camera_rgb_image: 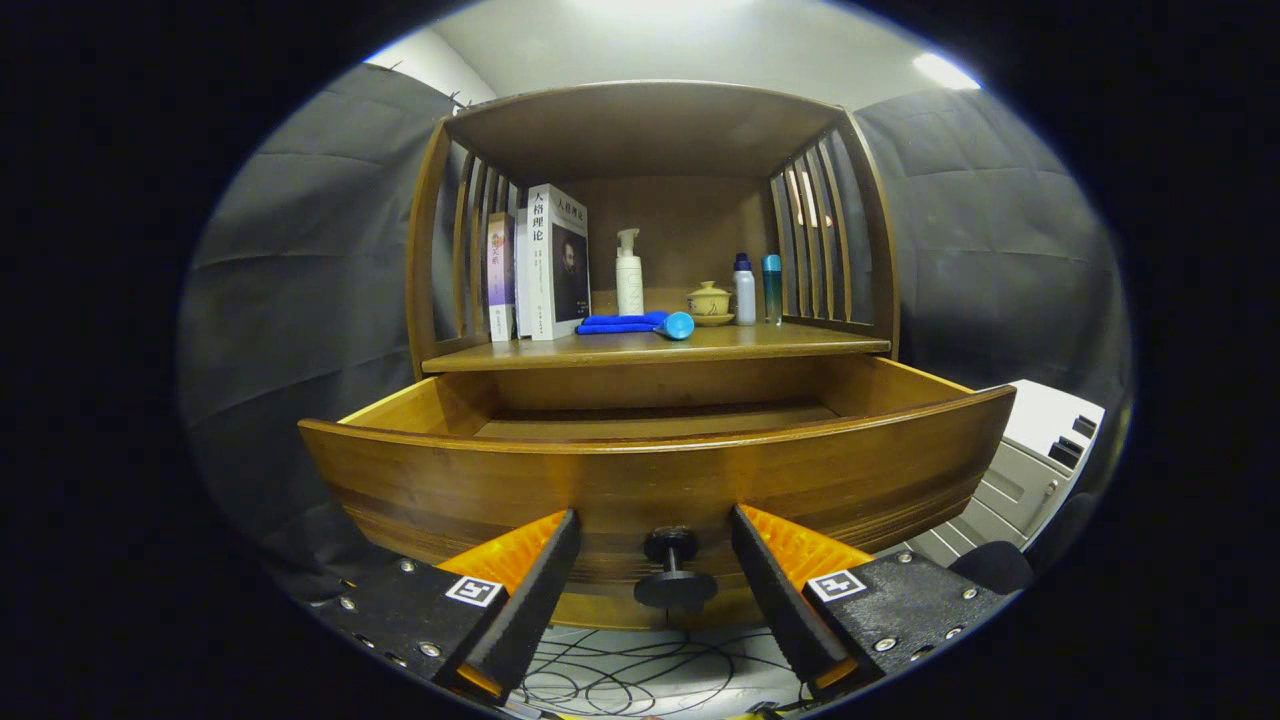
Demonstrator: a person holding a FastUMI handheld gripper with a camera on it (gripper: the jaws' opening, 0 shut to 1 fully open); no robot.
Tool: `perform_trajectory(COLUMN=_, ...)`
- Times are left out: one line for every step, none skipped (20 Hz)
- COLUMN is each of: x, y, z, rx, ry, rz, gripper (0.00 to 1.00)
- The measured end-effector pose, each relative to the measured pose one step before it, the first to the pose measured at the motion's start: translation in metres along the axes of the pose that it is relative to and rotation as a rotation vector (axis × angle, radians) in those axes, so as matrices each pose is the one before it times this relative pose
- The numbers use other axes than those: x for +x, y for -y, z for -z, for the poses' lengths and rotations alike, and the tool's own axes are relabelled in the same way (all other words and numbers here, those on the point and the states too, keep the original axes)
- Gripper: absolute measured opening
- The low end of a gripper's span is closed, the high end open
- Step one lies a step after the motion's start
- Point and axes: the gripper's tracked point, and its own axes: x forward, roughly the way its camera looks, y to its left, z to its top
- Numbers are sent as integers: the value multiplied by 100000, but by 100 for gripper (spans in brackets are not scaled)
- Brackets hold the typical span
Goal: Pull open the drawer, take out the items inside it, and place them on the countertop above the cabinet.
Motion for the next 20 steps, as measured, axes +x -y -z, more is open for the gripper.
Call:
perform_trajectory(x=190, y=-8, z=-94, rx=-36, ry=-30, rz=32, gripper=95)
perform_trajectory(x=498, y=-46, z=-227, rx=-4, ry=375, rz=63, gripper=95)
perform_trajectory(x=329, y=9, z=-358, rx=140, ry=988, rz=-118, gripper=95)
perform_trajectory(x=504, y=104, z=-556, rx=545, ry=1659, rz=-172, gripper=95)
perform_trajectory(x=363, y=-85, z=550, rx=982, ry=-1469, rz=-317, gripper=95)
perform_trajectory(x=146, y=-16, z=-665, rx=1454, ry=860, rz=139, gripper=95)
perform_trajectory(x=915, y=-49, z=114, rx=1059, ry=-402, rz=380, gripper=95)
perform_trajectory(x=494, y=-47, z=-132, rx=879, ry=625, rz=467, gripper=95)
perform_trajectory(x=476, y=-97, z=-81, rx=352, ry=-310, rz=242, gripper=94)
perform_trajectory(x=539, y=18, z=-116, rx=-206, ry=547, rz=131, gripper=94)
perform_trajectory(x=328, y=22, z=-11, rx=-199, ry=294, rz=-185, gripper=94)
perform_trajectory(x=508, y=-7, z=-126, rx=24, ry=324, rz=-182, gripper=94)
perform_trajectory(x=489, y=44, z=-3, rx=-263, ry=318, rz=-105, gripper=94)
perform_trajectory(x=543, y=46, z=-88, rx=-144, ry=198, rz=-53, gripper=94)
perform_trajectory(x=546, y=-16, z=-44, rx=-55, ry=284, rz=-96, gripper=94)
perform_trajectory(x=669, y=38, z=-56, rx=-299, ry=202, rz=-46, gripper=94)
perform_trajectory(x=529, y=-26, z=-2, rx=-678, ry=35, rz=6, gripper=94)
perform_trajectory(x=592, y=65, z=-123, rx=-838, ry=200, rz=53, gripper=94)
perform_trajectory(x=564, y=-11, z=-34, rx=-842, ry=136, rz=27, gripper=94)
perform_trajectory(x=580, y=-6, z=-40, rx=-871, ry=259, rz=47, gripper=94)
